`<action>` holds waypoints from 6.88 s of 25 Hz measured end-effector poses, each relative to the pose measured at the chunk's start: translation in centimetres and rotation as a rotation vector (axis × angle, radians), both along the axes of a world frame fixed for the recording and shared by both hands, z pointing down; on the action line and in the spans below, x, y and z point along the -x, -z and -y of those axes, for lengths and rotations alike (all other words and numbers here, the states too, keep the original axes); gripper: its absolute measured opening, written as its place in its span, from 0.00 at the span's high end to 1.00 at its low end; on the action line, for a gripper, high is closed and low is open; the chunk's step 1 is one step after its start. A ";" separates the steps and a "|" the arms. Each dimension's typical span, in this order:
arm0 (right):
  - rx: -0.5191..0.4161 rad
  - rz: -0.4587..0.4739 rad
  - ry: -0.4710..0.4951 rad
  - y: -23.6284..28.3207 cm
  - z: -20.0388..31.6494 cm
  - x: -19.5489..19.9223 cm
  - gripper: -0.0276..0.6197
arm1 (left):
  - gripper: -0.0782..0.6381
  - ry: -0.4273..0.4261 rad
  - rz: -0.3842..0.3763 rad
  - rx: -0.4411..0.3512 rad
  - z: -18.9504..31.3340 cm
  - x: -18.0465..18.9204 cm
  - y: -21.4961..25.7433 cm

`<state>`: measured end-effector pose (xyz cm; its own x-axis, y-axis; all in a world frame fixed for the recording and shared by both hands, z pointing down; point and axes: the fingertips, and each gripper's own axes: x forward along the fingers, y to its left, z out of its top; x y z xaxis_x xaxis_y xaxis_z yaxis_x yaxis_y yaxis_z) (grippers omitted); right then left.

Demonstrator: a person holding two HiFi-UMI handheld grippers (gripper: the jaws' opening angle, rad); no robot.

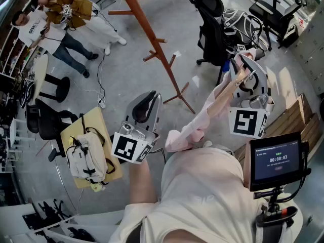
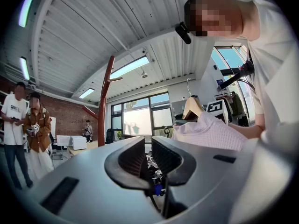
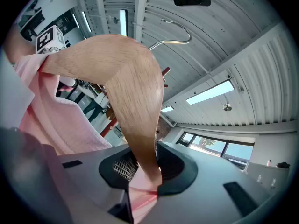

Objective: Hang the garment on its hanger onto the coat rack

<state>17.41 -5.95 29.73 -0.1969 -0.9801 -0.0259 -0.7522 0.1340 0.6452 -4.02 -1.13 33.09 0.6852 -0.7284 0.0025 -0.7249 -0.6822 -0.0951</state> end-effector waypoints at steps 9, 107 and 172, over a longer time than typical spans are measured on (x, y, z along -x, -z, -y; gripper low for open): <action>0.016 -0.022 -0.075 -0.2 3.9 1.6 0.82 | 0.85 -0.064 -0.021 0.020 4.6 2.8 -0.4; 0.129 -0.246 0.022 4.2 23.8 17.3 0.82 | 0.79 -0.251 0.316 0.118 17.1 8.4 2.8; 0.109 0.366 0.562 3.1 17.4 15.6 0.72 | 0.69 -0.002 0.055 -0.215 14.7 10.3 9.1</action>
<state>1.82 -23.33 26.63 -0.6745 -0.7322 -0.0944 -0.7166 0.6184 0.3226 -14.36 -15.80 24.02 0.6896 -0.7149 -0.1155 -0.7134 -0.6433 -0.2781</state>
